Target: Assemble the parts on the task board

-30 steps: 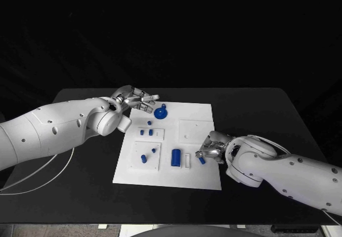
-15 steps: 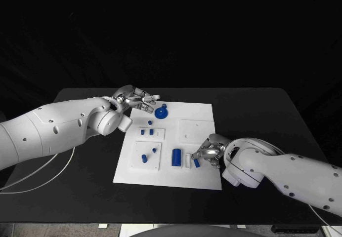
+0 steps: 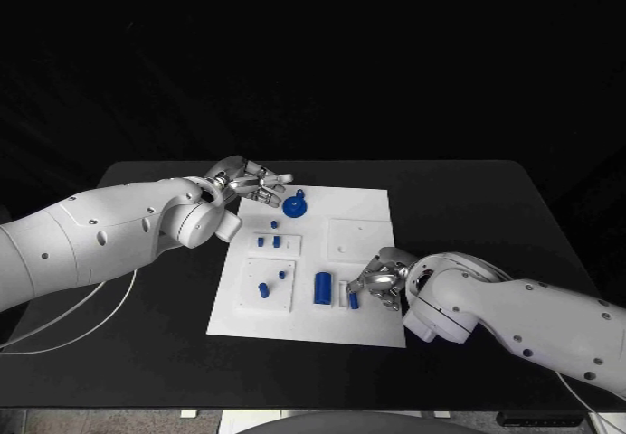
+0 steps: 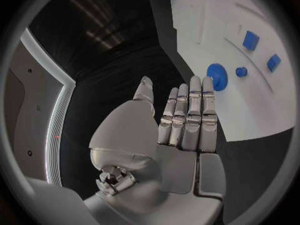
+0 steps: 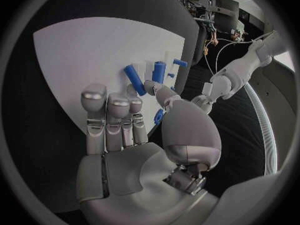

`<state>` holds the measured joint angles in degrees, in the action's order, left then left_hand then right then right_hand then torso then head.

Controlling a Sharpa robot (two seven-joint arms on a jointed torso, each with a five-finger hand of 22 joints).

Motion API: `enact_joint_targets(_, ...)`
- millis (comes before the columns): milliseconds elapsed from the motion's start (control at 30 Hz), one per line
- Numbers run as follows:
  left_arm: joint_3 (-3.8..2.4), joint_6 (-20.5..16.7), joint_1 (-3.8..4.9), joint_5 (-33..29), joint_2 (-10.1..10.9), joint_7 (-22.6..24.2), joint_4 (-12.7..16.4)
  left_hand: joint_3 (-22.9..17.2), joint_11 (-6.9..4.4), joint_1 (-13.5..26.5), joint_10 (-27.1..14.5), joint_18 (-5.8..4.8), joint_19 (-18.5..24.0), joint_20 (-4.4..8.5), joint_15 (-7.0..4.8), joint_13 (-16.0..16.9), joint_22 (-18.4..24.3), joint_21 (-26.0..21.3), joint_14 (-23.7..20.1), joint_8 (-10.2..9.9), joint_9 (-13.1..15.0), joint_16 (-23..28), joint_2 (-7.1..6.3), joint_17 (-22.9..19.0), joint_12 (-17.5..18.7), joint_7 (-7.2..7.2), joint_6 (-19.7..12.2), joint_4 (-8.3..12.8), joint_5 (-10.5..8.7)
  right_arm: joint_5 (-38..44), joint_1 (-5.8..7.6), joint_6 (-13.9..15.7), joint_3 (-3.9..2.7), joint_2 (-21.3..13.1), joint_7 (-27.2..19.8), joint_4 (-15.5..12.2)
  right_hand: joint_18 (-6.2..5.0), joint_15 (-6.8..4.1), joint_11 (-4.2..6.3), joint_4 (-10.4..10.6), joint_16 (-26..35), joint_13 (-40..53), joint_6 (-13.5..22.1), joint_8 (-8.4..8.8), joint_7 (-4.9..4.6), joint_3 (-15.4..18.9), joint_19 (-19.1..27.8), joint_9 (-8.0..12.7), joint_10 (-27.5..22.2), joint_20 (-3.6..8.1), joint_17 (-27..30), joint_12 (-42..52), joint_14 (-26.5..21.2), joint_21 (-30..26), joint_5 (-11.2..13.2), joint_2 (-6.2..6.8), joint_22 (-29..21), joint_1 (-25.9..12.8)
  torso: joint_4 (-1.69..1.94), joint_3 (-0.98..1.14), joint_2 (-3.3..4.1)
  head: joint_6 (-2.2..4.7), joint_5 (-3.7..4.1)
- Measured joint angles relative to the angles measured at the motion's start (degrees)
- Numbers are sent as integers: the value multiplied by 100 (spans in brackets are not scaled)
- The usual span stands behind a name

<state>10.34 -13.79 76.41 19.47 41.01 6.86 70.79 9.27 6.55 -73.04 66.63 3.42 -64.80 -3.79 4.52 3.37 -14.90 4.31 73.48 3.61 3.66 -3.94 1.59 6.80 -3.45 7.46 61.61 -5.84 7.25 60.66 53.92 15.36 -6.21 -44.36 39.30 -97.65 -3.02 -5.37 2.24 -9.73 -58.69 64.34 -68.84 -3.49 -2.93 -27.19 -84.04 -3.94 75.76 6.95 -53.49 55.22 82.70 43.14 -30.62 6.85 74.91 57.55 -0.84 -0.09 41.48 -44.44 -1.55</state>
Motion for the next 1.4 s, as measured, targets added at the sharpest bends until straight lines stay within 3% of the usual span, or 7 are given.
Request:
enact_joint_targets(367,0,11,0,15,0,-13,-1,0,0,0,0,0,0,0,0,0,0,0,0,0,0,0,0,0,0,0,0,0,0,-14,10,20,2,77,-1,43,0,0,-1,49,-28,-9,-95,0,19,94,0,-4,1,0,-31,0,0,0,221,-99,0,6,7,-3,-1,-6,-16)
enact_joint_targets(733,0,29,1,28,-3,-28,-4,0,0,0,0,0,0,0,0,0,0,0,0,0,-1,0,0,0,0,0,0,0,0,-15,54,-11,3,142,-8,127,-1,0,20,38,-54,-22,-162,1,45,169,0,-1,24,0,-63,0,0,31,253,-174,0,24,7,-7,-2,-4,-48)
enact_joint_targets(1033,0,48,2,38,-14,-48,-8,0,0,0,0,0,0,0,0,0,0,0,0,0,-1,0,0,0,0,0,0,0,0,-16,122,-133,3,218,-2,258,0,0,20,46,-54,-42,-226,1,68,312,0,-3,24,0,-91,0,0,55,586,-293,0,8,2,-5,-3,2,-72)
enact_joint_targets(1400,0,78,3,51,-22,-72,-13,0,0,0,0,0,0,0,0,0,0,0,0,0,-1,0,0,-1,0,0,0,0,0,-7,157,-359,31,266,36,312,0,0,20,168,-54,-60,-246,0,87,434,0,-6,25,0,-98,0,0,55,848,-294,-1,8,3,-4,-3,-11,-99)
